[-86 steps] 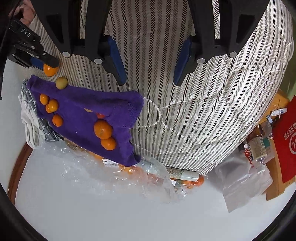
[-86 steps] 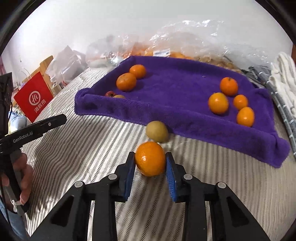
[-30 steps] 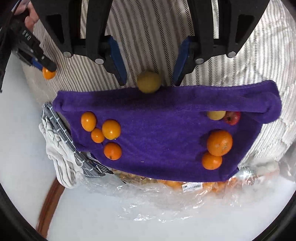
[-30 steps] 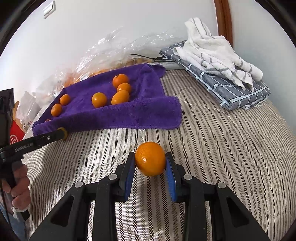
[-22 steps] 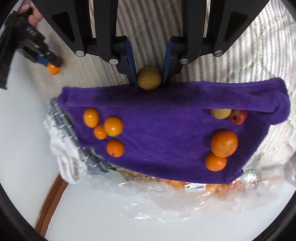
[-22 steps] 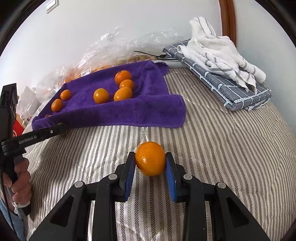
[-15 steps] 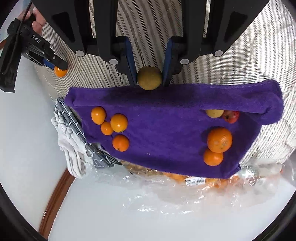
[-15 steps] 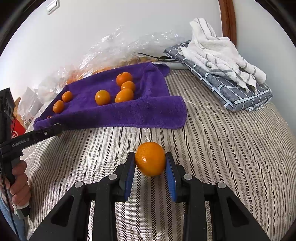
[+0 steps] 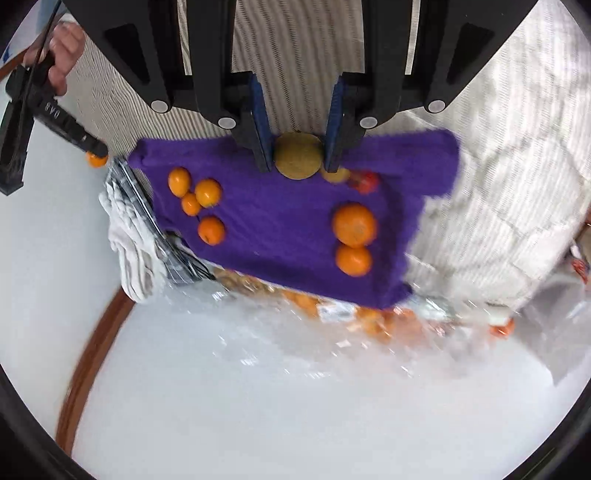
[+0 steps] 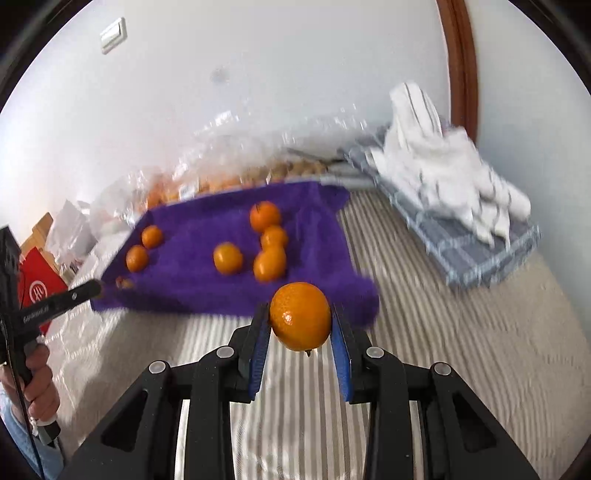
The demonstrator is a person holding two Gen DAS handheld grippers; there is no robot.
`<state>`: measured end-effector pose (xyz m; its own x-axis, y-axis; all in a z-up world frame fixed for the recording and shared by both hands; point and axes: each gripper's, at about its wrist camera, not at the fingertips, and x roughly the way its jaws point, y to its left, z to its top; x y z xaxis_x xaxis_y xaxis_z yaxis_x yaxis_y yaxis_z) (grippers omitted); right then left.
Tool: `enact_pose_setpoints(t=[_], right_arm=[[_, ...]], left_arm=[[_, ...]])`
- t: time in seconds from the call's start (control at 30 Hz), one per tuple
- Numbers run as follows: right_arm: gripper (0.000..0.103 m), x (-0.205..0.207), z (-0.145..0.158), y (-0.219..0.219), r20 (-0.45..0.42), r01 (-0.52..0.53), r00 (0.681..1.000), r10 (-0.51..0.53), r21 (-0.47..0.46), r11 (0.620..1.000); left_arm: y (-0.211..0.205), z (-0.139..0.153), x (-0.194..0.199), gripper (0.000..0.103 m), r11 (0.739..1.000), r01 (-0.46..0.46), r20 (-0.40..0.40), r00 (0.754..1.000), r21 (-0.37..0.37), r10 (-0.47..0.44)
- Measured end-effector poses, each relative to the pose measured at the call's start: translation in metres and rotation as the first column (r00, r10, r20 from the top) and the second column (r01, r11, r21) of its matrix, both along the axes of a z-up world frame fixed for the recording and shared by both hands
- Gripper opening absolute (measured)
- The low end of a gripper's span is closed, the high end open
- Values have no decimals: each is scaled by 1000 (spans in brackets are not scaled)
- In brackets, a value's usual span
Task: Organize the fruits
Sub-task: 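Carry the mandarin onto the towel while the left gripper carries the yellow-green fruit there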
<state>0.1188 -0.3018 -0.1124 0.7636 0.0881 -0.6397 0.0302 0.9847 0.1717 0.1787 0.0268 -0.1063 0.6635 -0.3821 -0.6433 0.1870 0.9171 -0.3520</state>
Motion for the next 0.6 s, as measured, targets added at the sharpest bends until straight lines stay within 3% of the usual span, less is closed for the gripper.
enact_pose_setpoints(t=[0.3,0.6], right_arm=[[32,65,29,8,38,-39,999,38,15,999],[32,142,-7,43,-45,-132,990,133,34,991]], left_arm=[[28,22,20,27,997,-69,6,998,33,69],[31,8,33,27,994,-61,-30,997,85,64]])
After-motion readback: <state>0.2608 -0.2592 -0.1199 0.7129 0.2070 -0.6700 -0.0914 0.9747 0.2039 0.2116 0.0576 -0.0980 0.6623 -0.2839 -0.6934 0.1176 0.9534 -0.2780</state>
